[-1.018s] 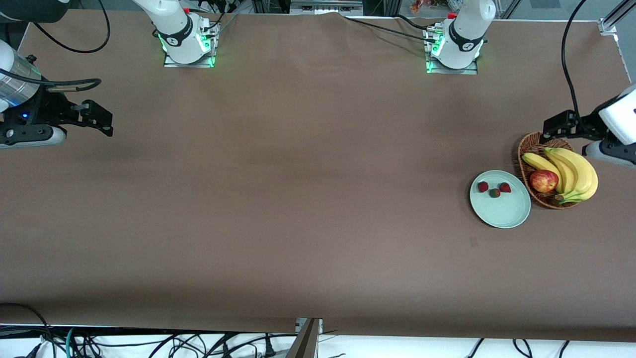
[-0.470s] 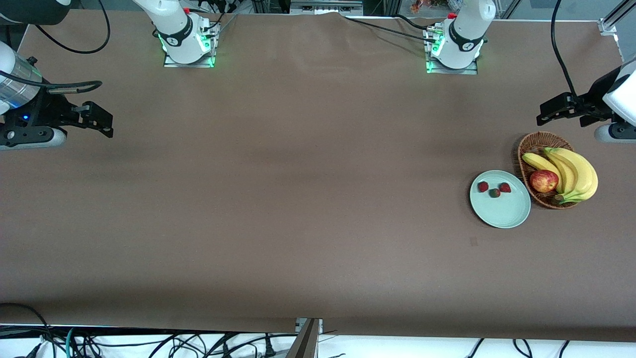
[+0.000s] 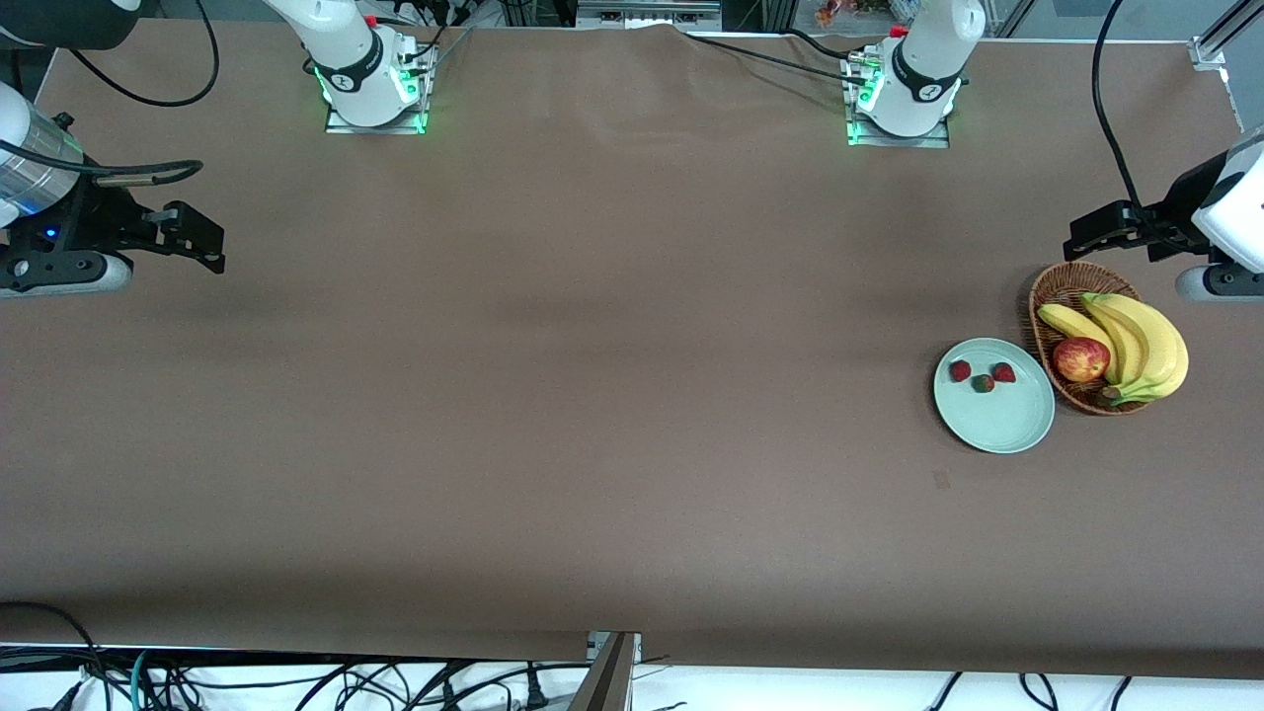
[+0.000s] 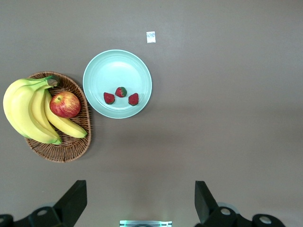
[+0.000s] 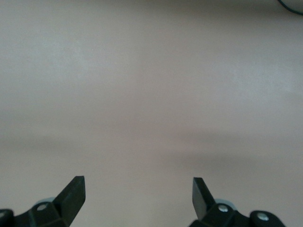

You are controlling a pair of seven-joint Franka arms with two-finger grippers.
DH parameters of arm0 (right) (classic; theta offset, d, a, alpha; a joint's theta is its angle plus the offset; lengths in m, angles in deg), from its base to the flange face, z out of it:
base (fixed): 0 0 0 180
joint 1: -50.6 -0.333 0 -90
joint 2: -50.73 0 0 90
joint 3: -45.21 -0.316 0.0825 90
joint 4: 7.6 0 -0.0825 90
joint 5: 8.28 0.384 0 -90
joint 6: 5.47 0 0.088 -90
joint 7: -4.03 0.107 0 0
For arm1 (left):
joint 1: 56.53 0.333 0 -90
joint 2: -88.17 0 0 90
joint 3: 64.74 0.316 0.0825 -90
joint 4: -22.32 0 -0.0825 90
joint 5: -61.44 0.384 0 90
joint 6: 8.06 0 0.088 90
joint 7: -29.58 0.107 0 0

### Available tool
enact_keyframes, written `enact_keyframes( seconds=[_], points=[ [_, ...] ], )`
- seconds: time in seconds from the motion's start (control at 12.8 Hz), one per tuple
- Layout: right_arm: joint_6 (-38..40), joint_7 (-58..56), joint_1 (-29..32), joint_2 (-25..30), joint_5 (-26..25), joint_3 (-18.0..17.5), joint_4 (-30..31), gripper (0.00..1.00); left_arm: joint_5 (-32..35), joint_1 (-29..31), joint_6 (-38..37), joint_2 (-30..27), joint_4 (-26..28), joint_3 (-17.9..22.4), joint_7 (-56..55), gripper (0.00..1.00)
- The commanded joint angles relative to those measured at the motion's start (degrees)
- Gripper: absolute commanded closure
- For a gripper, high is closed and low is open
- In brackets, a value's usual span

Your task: Collect all strawberries into plate

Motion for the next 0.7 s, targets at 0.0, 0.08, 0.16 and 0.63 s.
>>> enact_keyframes(
  seconds=[0.0,0.08,0.16,0.63],
  points=[
    [0.3,0.2,0.6,-0.4,-0.9,-0.8,-1.2,0.00,1.4,-0.2,-0.8,0.9,-2.2,-0.2,-0.5,0.00],
    [0.3,0.2,0.6,-0.4,-0.9,-0.8,-1.2,0.00,1.4,-0.3,-0.8,0.9,-2.2,-0.2,-0.5,0.00],
    [0.3,0.2,0.6,-0.4,-0.9,-0.8,-1.2,0.00,1.4,-0.3,-0.8,0.9,-2.2,-0.3,-0.5,0.00],
    [-0.1,0.2,0.6,-0.4,-0.9,-0.8,-1.2,0.00,1.4,-0.3,-0.8,1.3,-2.2,-0.2,-0.5,0.00]
  ],
)
